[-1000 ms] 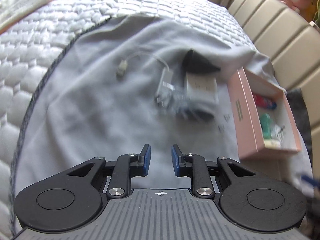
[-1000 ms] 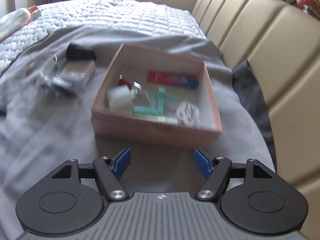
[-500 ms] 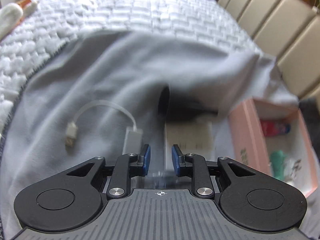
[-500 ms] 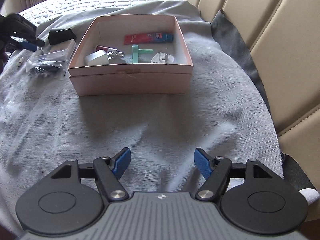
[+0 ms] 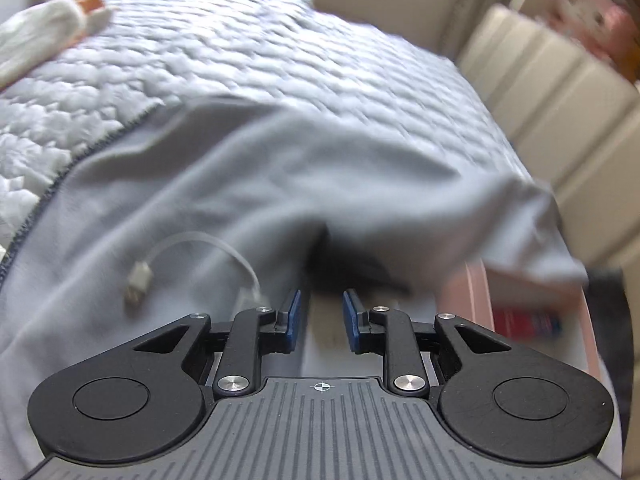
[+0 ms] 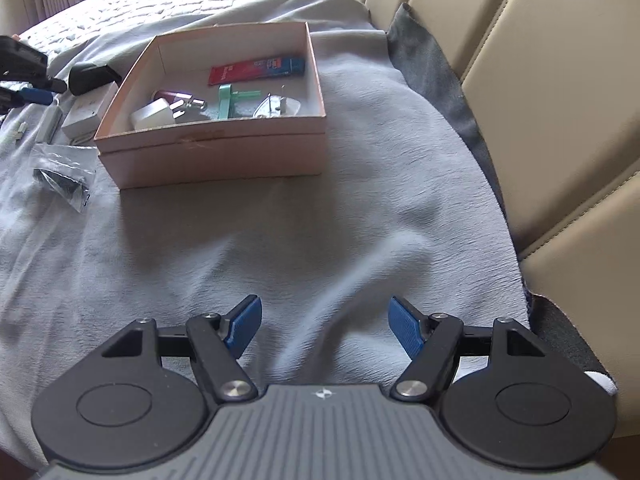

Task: Organize rigid objects

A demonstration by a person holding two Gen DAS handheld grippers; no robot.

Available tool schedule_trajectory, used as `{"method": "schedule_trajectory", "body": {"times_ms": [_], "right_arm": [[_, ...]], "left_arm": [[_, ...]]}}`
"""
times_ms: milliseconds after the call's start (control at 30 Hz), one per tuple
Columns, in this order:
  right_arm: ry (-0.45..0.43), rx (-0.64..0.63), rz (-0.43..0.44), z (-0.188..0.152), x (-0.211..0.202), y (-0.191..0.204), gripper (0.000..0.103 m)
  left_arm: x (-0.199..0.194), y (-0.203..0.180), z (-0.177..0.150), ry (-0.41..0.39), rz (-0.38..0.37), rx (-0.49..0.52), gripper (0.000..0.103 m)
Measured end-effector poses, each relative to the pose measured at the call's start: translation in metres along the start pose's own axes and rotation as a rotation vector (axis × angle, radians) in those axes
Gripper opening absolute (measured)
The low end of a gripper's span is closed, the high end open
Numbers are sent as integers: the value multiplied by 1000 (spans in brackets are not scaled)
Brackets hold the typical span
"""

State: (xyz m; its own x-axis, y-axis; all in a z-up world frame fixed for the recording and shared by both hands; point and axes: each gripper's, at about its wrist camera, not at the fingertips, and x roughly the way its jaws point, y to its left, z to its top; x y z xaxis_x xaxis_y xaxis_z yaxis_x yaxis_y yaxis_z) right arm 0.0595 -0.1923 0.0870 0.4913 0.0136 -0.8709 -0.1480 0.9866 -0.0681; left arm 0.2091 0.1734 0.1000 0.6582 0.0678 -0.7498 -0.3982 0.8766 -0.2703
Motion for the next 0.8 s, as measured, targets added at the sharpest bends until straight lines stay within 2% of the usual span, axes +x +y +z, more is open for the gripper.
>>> {"method": "schedule_trajectory", "body": {"times_ms": [100,200,267,300,400,467,600,800], "right_arm": [[-8,3,7,-3,-5,-6,71],[-2,0,7,-7,-5,-10,71],[9,-2,3,-9,-2,-11,71],[12,1,-3,-10,-1,-12,71],[15,16,-5,-13,-1,-14,71],[20,15,-3,-14,-1,-14,71],[29,-4,18,-16,2,-11,71],[9,-47,67,-6,3,16,71]], "left_arm": [[5,-1,20,-49,-30,-3,25],[21,-5,35,-34,-41,-54,25],[38,-12,46,-18,-31,-49,25],[49,-17,52,4,-18,-21,25],[82,-21,53,144,27,17,26],[89,-14,46,210,9,8,25],[72,6,15,269,-67,-11,28],[16,14,-48,284,-149,109,29]]}}
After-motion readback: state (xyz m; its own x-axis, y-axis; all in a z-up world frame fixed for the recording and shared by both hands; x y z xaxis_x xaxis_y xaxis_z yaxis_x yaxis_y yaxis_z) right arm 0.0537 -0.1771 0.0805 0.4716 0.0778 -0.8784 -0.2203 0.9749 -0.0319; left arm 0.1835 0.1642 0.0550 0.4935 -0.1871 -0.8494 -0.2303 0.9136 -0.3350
